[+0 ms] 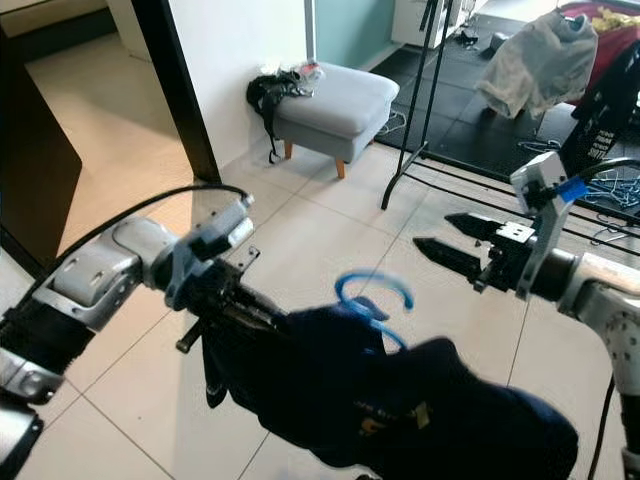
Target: Hang hanger
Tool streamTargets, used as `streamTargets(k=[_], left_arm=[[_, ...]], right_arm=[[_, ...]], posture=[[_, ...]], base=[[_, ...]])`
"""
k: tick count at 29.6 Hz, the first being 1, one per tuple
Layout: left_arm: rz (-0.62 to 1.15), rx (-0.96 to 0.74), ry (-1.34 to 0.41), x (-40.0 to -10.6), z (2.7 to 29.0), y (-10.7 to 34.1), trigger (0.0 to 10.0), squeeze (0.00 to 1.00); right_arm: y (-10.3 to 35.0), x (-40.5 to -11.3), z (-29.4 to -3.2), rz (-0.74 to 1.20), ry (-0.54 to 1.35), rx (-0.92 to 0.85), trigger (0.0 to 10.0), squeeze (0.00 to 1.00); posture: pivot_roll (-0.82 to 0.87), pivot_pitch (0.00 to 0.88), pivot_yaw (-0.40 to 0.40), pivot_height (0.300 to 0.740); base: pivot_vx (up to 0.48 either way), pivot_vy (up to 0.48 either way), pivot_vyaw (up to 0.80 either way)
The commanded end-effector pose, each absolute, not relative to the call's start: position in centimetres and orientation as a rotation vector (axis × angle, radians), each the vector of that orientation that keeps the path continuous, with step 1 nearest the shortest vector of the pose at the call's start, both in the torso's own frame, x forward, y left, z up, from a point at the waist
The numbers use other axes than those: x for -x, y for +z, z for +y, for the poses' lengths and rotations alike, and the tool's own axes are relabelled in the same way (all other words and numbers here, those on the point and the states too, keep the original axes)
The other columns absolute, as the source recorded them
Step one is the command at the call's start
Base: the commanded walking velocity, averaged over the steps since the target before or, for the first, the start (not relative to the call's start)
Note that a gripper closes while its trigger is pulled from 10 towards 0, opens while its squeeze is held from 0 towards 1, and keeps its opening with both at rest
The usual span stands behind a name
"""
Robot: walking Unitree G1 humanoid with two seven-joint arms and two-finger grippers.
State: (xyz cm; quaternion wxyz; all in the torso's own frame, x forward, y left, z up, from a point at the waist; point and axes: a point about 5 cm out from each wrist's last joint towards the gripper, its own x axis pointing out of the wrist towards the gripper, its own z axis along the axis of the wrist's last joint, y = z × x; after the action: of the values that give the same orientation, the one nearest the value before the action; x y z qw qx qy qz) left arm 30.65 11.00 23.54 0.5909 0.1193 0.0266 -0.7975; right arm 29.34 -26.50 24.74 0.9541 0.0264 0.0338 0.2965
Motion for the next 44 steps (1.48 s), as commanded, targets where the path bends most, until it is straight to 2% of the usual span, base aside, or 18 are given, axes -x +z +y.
streamTargets(k=[1,3,5,6,9,11,12,13,18,24,28,31,33,37,44], left_arm=[[0.046,-0.207,-1.742,-31.5,11.4,23.2,10.0,0.0],[0.032,-0.105,-1.476,-32.8,11.7,21.6,10.0,0.0],[0.032,-0.105,-1.476,-32.8,11.7,21.6,10.0,0.0],[0.04,-0.041,-1.345,-33.2,11.8,20.5,10.0,0.0],[0.04,-0.041,-1.345,-33.2,11.8,20.5,10.0,0.0],[0.044,0.055,-1.059,-33.6,12.5,17.8,10.0,0.0],[0.044,0.055,-1.059,-33.6,12.5,17.8,10.0,0.0],[0.05,0.124,-0.855,-33.8,13.7,16.1,10.0,0.0],[0.045,0.171,-0.716,-32.8,15.5,14.6,10.0,0.0],[0.021,0.162,-0.822,-31.0,15.3,14.9,10.0,0.0],[0.025,0.143,-0.798,-31.1,15.5,14.9,10.0,0.0],[0.039,0.086,-0.673,-31.8,16.5,14.0,10.0,0.0],[0.039,0.086,-0.673,-31.8,16.5,14.0,10.0,0.0],[0.051,-0.033,-0.397,-32.3,18.6,12.2,10.0,0.0],[0.05,-0.101,-0.251,-32.5,20.1,12.2,10.0,0.0]], right_arm=[[24.4,-29.6,-28.0,0.032,0.464,-0.094,10.0,0.0],[22.4,-29.2,-29.2,0.005,0.274,-0.209,10.0,0.0],[22.4,-29.2,-29.2,0.005,0.274,-0.209,10.0,0.0],[21.2,-28.8,-29.3,0.002,0.214,-0.259,10.0,0.0],[21.2,-28.8,-29.3,0.002,0.214,-0.259,10.0,0.0],[18.2,-27.6,-29.2,0.02,0.084,-0.336,10.0,0.0],[18.2,-27.6,-29.2,0.02,0.084,-0.336,10.0,0.0],[16.0,-26.6,-29.1,0.053,0.001,-0.363,10.0,0.0],[14.3,-25.6,-29.2,0.081,-0.076,-0.356,10.0,0.0],[15.1,-25.8,-29.5,0.032,-0.096,-0.371,10.0,0.0],[15.3,-25.9,-29.5,0.016,-0.097,-0.369,10.0,0.0],[15.4,-26.0,-28.9,0.001,-0.096,-0.359,10.0,0.0],[15.4,-26.0,-28.9,0.001,-0.096,-0.359,10.0,0.0],[14.3,-25.8,-27.1,0.026,-0.075,-0.347,10.0,0.0],[13.8,-25.9,-27.1,0.047,-0.089,-0.326,10.0,0.0]], posture=[[-0.05,0.152,0.013,0.74],[-0.05,0.15,0.014,0.74],[-0.05,0.15,0.014,0.74],[-0.04,0.148,0.017,0.74],[-0.04,0.148,0.017,0.74],[-0.05,0.144,0.018,0.74],[-0.05,0.144,0.018,0.74],[-0.06,0.139,0.017,0.74],[-0.05,0.141,0.01,0.74],[-0.05,0.143,0.007,0.74],[-0.05,0.143,0.007,0.74],[-0.05,0.145,0.006,0.74],[-0.05,0.145,0.006,0.74],[-0.06,0.147,0.005,0.74],[-0.06,0.147,0.004,0.74]], base=[[0.0,0.0,0.0],[0.0,0.0,-0.38],[0.0,0.0,-0.76],[0.0,0.0,-0.76],[0.0,0.0,-0.76],[0.0,0.0,-0.76],[0.0,0.0,-0.76],[0.0,0.0,-0.76],[0.0,0.0,-0.76],[0.0,0.0,-0.77],[0.0,0.0,-0.19],[0.0,0.0,0.0],[0.0,0.0,0.0],[0.0,0.0,0.0],[0.189,0.0,0.0]])
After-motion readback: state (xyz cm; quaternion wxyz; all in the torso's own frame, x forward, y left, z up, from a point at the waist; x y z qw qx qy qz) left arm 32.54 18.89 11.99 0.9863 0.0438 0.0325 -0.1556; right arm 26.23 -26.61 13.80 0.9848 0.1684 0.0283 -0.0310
